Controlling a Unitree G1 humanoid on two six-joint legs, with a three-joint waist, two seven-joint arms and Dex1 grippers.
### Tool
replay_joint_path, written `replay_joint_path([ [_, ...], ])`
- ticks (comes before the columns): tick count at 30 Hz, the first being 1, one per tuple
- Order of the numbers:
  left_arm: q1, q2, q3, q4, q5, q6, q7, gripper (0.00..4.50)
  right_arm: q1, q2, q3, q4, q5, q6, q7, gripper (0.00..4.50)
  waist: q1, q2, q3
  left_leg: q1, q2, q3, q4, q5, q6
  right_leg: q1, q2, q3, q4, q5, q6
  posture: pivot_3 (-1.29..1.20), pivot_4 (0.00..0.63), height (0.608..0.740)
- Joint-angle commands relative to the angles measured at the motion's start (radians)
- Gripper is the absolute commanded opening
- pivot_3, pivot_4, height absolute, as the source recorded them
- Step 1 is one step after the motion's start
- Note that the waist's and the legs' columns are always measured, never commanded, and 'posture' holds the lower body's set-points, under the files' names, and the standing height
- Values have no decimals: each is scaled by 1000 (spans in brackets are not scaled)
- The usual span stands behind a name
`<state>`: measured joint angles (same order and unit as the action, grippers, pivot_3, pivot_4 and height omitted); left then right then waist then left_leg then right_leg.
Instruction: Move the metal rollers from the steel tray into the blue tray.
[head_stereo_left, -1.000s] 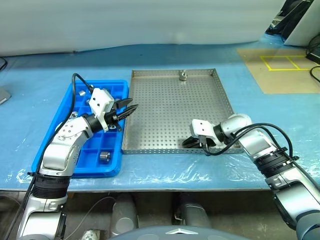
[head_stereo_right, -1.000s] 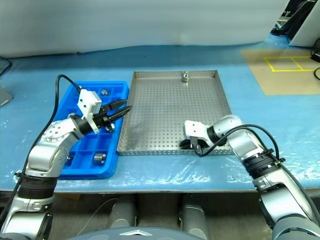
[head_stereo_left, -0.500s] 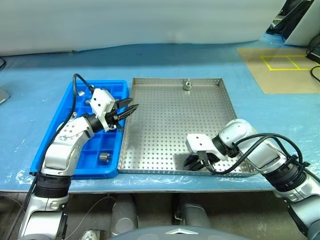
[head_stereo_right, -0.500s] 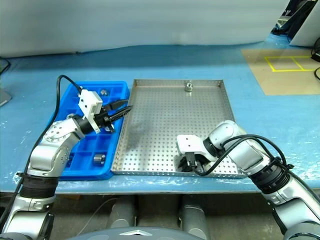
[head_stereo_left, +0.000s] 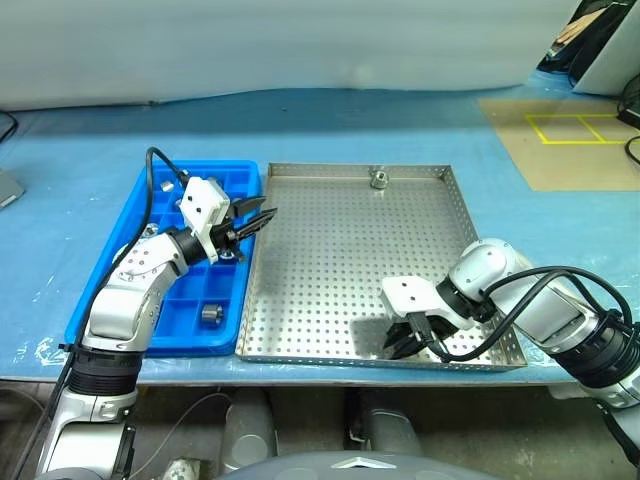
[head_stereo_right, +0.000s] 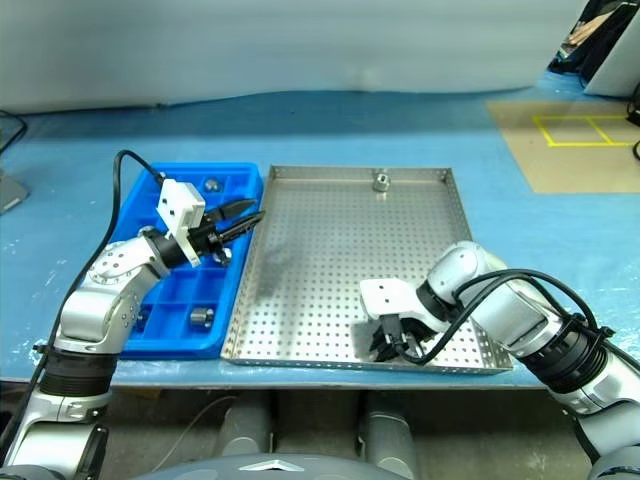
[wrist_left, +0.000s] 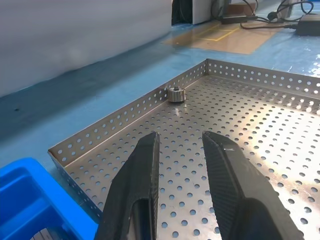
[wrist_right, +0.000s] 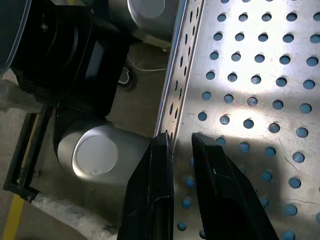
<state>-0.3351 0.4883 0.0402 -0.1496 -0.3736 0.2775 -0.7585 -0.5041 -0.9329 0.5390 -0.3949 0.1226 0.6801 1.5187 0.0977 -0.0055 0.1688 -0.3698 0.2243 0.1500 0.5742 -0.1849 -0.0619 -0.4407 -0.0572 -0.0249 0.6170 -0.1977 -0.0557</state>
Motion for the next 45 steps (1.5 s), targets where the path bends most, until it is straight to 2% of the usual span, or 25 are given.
replay_joint_path([
  [1, -19, 3, 11, -5, 0, -25, -4, 1419, 9, -12, 22, -29, 29, -32, 49, 676, -1, 0, 0, 0, 0, 0, -1, 0, 0, 0, 0, 0, 0, 0, 0, 52, 150, 740],
  [12, -20, 5, 9, -6, -3, -22, -7, 1419, -29, 15, 29, -2, 17, -13, 22, 676, -2, 0, 0, 1, 0, 0, -1, 0, 0, 0, 0, 0, 0, 0, 0, 45, 150, 740],
  [22, -24, 0, 4, -3, -4, -20, -9, 1419, -41, 9, 51, -88, 74, 99, 33, 676, -1, 0, 0, 1, 0, 0, -1, 0, 0, 0, 0, 0, 0, 0, 0, 42, 150, 740],
  [36, -29, -7, -1, 3, 1, -24, -6, 1419, -47, -1, 47, -38, 66, 52, 35, 676, -1, 0, 0, 1, 0, 0, -1, 0, 0, 0, 0, 0, 0, 0, 0, 39, 150, 740],
  [45, -31, -11, 0, 7, 0, -25, -9, 1419, -240, 129, -63, 149, 91, 92, -47, 676, -5, 0, 0, 3, 0, 0, 2, 1, -2, 0, 0, 0, 5, 0, 0, 26, 150, 740],
])
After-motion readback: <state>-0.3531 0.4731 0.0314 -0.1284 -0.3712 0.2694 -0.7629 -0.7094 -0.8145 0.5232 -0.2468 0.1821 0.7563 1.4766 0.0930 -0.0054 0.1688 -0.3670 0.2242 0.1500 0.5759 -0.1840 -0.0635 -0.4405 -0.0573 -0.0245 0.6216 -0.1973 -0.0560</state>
